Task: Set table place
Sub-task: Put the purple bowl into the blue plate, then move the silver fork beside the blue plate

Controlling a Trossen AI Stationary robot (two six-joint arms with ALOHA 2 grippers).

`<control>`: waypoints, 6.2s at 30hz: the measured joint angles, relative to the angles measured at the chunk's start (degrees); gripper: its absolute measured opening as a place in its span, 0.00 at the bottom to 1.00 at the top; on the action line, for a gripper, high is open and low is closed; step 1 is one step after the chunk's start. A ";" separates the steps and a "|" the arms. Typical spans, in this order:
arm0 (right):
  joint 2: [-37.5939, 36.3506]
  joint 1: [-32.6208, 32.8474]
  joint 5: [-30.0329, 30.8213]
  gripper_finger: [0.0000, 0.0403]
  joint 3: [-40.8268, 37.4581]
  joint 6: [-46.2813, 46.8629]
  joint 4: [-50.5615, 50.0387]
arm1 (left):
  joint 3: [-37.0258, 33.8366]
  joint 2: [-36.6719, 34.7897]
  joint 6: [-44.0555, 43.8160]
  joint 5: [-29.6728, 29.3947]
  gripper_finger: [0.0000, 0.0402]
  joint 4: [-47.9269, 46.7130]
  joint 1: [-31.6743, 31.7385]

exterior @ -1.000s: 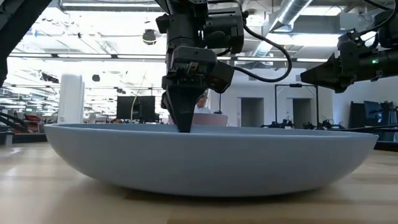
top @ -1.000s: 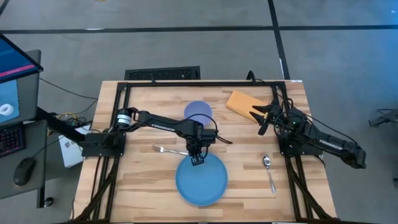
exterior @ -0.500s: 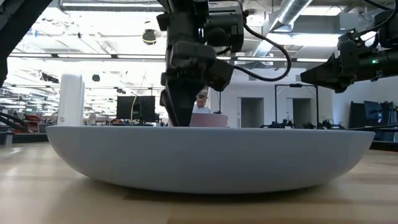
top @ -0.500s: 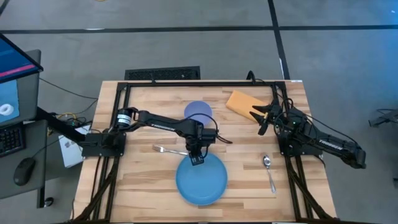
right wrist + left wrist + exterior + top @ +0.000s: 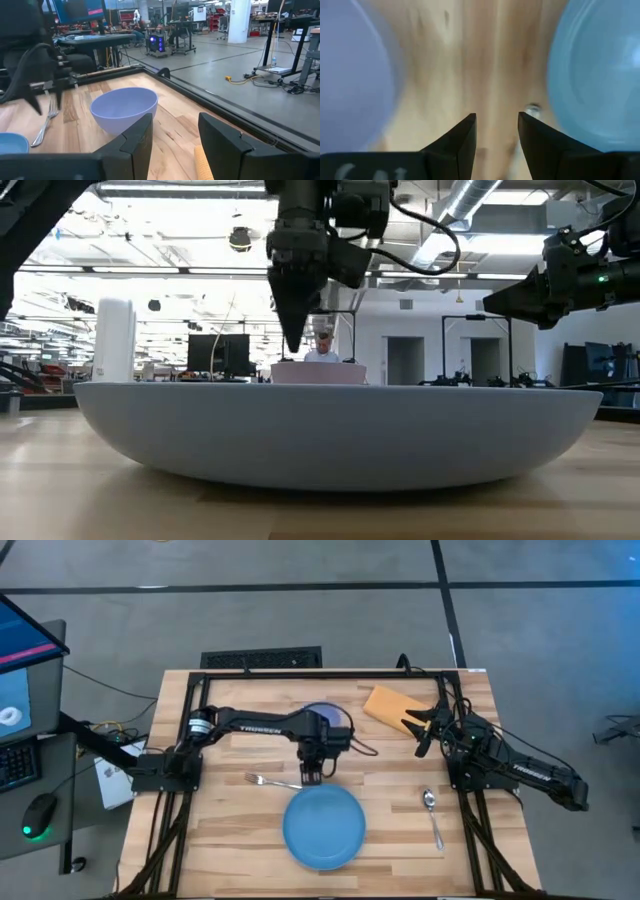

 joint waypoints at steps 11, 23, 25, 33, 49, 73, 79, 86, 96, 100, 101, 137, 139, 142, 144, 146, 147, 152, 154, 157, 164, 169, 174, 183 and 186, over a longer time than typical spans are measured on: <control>0.00 0.00 0.02 0.46 0.00 -0.16 0.00 | 0.00 0.00 11.33 -7.66 0.33 2.84 4.08; 0.00 0.00 0.06 0.46 -0.01 -4.50 0.00 | -4.09 0.04 12.78 -7.16 0.33 7.80 6.33; 0.00 0.00 0.05 0.46 -0.01 -4.52 0.00 | -5.05 0.13 12.82 -7.13 0.33 8.78 6.44; 0.00 0.00 0.07 0.46 -0.01 -4.52 0.00 | -5.67 0.13 12.79 -8.05 0.25 10.06 6.61; -0.01 0.00 0.07 0.46 0.00 -4.55 0.00 | -5.67 0.13 11.22 -8.76 0.01 10.95 6.47; -0.01 0.00 0.09 0.46 0.00 -7.60 0.02 | 4.76 0.04 -3.62 -16.32 0.00 -4.11 -11.31; 0.00 0.00 0.09 0.46 0.01 -7.56 0.02 | 7.61 0.04 -7.71 -12.78 0.00 -2.97 -16.61; -0.02 0.00 0.09 0.46 -0.01 -5.62 0.02 | 7.93 0.04 -11.95 -11.80 0.00 1.94 -21.77; 0.44 0.00 0.09 0.46 0.00 -4.07 0.01 | 8.21 4.15 -18.73 -5.70 0.00 7.80 -26.51; 1.16 0.00 0.08 0.46 -0.01 -4.04 0.00 | 8.63 3.80 -20.88 -7.01 0.00 10.70 -27.77; 1.30 0.00 0.08 0.46 -0.01 -4.04 0.02 | 8.61 3.82 -21.49 -7.66 0.00 10.71 -28.17; 13.05 -0.06 0.08 0.46 0.01 -1.03 0.04 | 8.52 7.41 -25.75 5.35 0.11 11.22 -26.46; 13.05 -0.07 0.07 0.46 0.01 -1.03 0.05 | 8.52 7.41 -25.77 5.37 0.11 11.28 -26.41; 13.05 -0.05 0.09 0.46 0.01 -1.03 0.07 | 8.52 7.41 -25.92 5.44 0.14 11.31 -26.41; 13.05 -0.05 0.07 0.46 0.01 -1.03 0.07 | 8.52 7.41 -26.25 5.42 0.18 11.42 -26.41; 13.05 -0.06 0.07 0.46 0.01 -1.03 0.07 | 8.52 7.41 -26.26 5.49 0.23 11.68 -26.41; 13.05 -0.07 0.07 0.46 0.01 -1.03 0.07 | 8.52 7.41 -26.25 6.14 0.25 11.68 -26.41; 13.05 -0.04 0.07 0.46 0.15 -1.03 -0.01 | 12.96 7.50 -25.99 7.06 0.30 8.09 -26.65; 13.05 -0.06 0.07 0.46 0.57 -0.98 -0.44 | 16.40 7.50 -24.74 5.19 0.31 5.53 -27.08; 12.96 -0.07 0.07 0.46 1.43 -0.88 -0.24 | 22.28 7.42 -22.01 -0.99 0.31 -0.27 -27.72; 12.96 0.02 -0.02 0.46 2.26 3.84 -0.28 | 26.45 3.33 -21.22 -26.13 0.31 -11.80 -27.93; 12.98 1.13 -0.15 0.46 2.30 3.50 -0.26 | 24.79 -2.22 -21.66 -32.82 0.31 -13.09 -27.47; 12.96 1.83 -0.24 0.46 2.33 3.52 -0.31 | 24.41 -7.49 -21.03 -34.71 0.31 -13.79 -25.82; 12.96 2.86 -0.23 0.46 2.35 2.99 -0.31 | 24.41 -14.01 -18.05 -35.59 0.31 -13.65 -21.13; 12.96 2.86 -0.21 0.46 2.35 2.93 -0.31 | 24.36 -14.78 -17.24 -34.68 0.31 -13.27 -19.61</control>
